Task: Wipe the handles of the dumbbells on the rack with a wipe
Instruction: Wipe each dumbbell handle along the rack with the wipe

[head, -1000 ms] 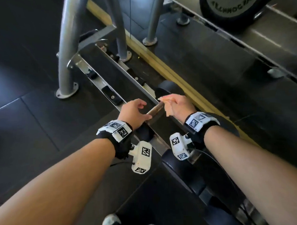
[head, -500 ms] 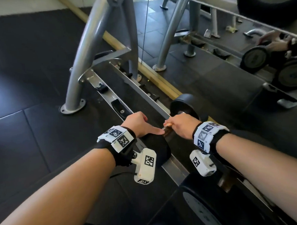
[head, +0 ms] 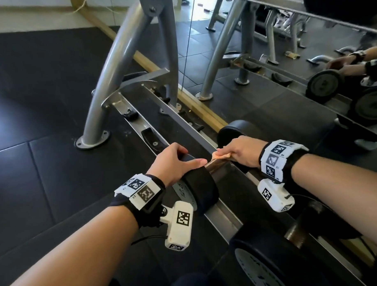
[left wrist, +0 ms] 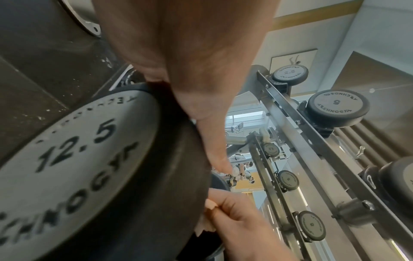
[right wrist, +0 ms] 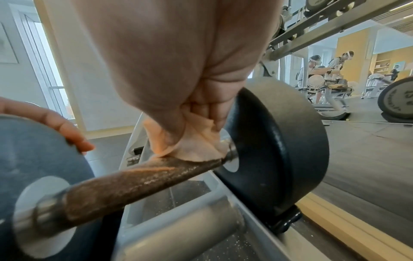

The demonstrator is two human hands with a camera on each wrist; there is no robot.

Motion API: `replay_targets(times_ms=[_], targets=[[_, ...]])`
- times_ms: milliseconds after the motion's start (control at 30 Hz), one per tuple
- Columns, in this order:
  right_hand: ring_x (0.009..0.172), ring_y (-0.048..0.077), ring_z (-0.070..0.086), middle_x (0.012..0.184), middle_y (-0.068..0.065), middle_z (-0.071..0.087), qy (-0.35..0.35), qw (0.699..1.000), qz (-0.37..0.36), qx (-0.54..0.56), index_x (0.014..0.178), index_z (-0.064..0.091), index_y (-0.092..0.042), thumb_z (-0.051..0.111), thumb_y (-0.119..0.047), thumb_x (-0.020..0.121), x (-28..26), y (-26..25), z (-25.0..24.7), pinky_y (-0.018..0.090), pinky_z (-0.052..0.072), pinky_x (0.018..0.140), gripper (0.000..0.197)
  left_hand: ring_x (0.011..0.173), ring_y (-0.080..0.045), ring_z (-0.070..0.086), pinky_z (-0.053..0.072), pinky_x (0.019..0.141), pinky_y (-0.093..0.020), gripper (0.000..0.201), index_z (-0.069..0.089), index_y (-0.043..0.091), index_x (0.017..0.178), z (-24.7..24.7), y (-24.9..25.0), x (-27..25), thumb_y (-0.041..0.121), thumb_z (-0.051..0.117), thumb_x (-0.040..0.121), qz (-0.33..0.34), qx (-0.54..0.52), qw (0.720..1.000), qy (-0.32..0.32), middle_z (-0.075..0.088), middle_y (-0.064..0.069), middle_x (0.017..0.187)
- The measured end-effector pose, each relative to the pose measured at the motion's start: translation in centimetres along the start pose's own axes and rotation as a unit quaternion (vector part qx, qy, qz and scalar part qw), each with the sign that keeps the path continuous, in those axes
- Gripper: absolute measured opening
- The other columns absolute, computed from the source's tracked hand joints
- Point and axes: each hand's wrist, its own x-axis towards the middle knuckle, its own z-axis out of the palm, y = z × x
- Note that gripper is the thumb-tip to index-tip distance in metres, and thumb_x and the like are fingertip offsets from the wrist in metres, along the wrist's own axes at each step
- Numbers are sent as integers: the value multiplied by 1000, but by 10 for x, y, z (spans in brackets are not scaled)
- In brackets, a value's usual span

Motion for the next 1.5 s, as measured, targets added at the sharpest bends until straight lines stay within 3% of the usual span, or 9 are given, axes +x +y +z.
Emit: replay_targets(times_ms=[333, 567, 767, 833, 933, 1133, 1333, 1433, 1500], targets=[[90, 1, 61, 113, 0, 71, 39, 992, -29, 113, 121, 71, -25, 60, -19, 97, -5, -12, -5, -1, 37, 76, 27, 100, -5, 61, 52, 79, -22, 90, 42, 32, 139, -1, -19, -17, 70, 74, 64, 16, -106, 993, -54, 59, 11, 116], [118, 23, 59, 128, 4, 64, 7, 999, 44, 15, 131, 64, -24, 50, -10, 99, 2, -27, 6, 37, 43, 106, 38, 102, -8, 63, 54, 88, -28, 108, 43, 32, 137, -3, -19, -14, 80, 70, 44, 18, -122, 990, -69, 60, 8, 118], [79, -4, 59, 88, -16, 65, -9, 991, -27, 134, 114, 73, -24, 50, -9, 99, 2, -38, 4, 8, 44, 74, 31, 96, -9, 66, 54, 73, -25, 109, 43, 32, 136, -3, -18, -16, 81, 69, 43, 19, -130, 989, -72, 62, 7, 114], [75, 3, 60, 83, -10, 67, 9, 973, -2, 232, 111, 75, -16, 55, -11, 98, 4, -33, -7, 17, 50, 75, 25, 95, -10, 66, 53, 72, -24, 101, 43, 33, 135, -3, -19, -14, 78, 72, 50, 14, -133, 988, -74, 62, 7, 114], [81, 8, 58, 92, -8, 64, 73, 985, 52, 149, 121, 71, -19, 54, -10, 99, 6, -25, -15, 23, 46, 80, 30, 97, -10, 66, 55, 75, -25, 85, 43, 33, 135, -4, -21, -12, 67, 75, 64, 6, -137, 987, -81, 62, 7, 114], [129, 24, 52, 143, 4, 55, -8, 996, 74, 45, 138, 59, -25, 47, -5, 101, -13, -41, 3, 37, 38, 113, 43, 94, -7, 66, 53, 70, -20, 82, 44, 34, 134, -7, -17, -13, 68, 74, 66, 5, -121, 989, -80, 62, 9, 112], [64, 3, 60, 79, -6, 70, -22, 959, 107, 263, 128, 67, -13, 52, -10, 101, -34, -48, -10, 13, 48, 72, 30, 95, -8, 64, 52, 69, -21, 77, 45, 31, 136, -13, -10, -16, 64, 73, 71, 3, -96, 992, -85, 60, 9, 114], [107, 19, 66, 116, 6, 72, 48, 922, 162, 349, 125, 67, -8, 66, -11, 92, -47, -43, -11, 33, 50, 101, 33, 94, -3, 59, 44, 64, -13, 76, 45, 29, 138, -15, -7, -18, 60, 74, 74, 10, -89, 993, -80, 58, 11, 113], [122, 29, 60, 126, 13, 66, 125, 872, 236, 410, 128, 63, -5, 65, -7, 91, -56, -38, 0, 34, 54, 91, 37, 93, -1, 58, 42, 63, -11, 75, 45, 28, 138, -15, -6, -18, 58, 74, 75, 13, -85, 993, -82, 56, 12, 111]])
